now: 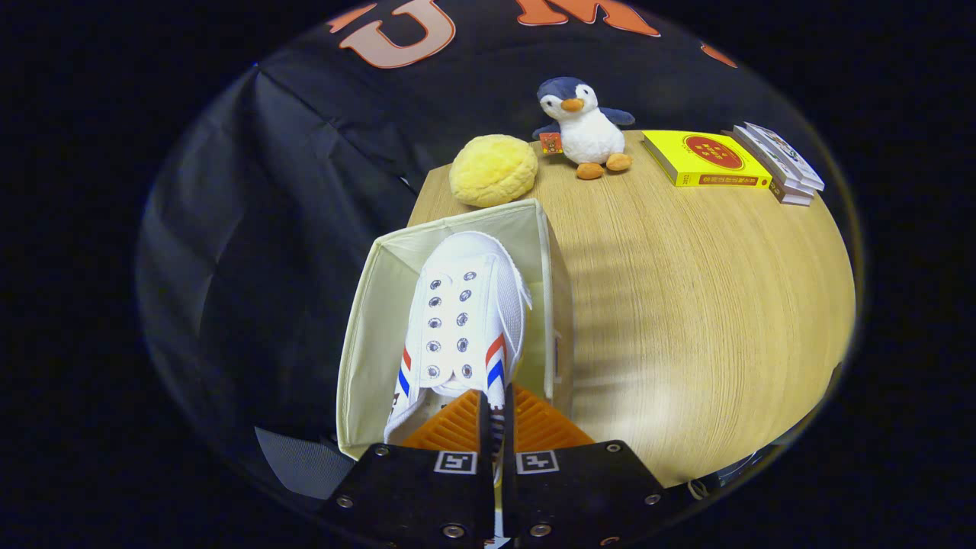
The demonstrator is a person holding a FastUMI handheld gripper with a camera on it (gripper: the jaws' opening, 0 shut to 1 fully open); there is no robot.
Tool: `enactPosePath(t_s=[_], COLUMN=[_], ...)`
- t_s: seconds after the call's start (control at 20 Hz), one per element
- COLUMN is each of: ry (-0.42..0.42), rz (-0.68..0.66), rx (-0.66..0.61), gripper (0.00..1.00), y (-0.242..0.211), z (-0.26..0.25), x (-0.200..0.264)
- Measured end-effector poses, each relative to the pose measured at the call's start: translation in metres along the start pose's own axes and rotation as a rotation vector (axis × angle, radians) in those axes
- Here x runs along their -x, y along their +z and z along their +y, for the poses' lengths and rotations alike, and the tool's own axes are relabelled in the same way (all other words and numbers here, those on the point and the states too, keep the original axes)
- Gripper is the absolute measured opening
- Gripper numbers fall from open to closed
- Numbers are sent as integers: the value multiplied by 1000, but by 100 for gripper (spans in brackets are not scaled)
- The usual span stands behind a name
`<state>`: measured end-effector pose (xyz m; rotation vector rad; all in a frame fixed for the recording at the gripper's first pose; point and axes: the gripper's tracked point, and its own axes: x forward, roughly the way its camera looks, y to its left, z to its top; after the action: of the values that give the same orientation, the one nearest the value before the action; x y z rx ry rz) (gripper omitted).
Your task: Open the storage box then place both shoes into the box .Put the left shoe in first, then the right shoe, with the right side of both shoes facing outward in a uniform manner.
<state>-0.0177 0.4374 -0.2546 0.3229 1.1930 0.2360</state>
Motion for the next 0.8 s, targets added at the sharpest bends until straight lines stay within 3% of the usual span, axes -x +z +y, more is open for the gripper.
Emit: enactPosePath(t_s=[0.2, 0.3, 0.35, 0.45, 0.7, 0.8], ry=[-94, -91, -76, -48, 2, -26], rz=[-8, -16, -12, -20, -113, -185], rx=[31, 75, 92, 95, 113, 156], gripper=[6, 14, 25, 38, 36, 36], y=[-2, -4, -7, -6, 26, 46], z=[4, 10, 13, 15, -5, -29], x=[-16, -19, -19, -10, 26, 44])
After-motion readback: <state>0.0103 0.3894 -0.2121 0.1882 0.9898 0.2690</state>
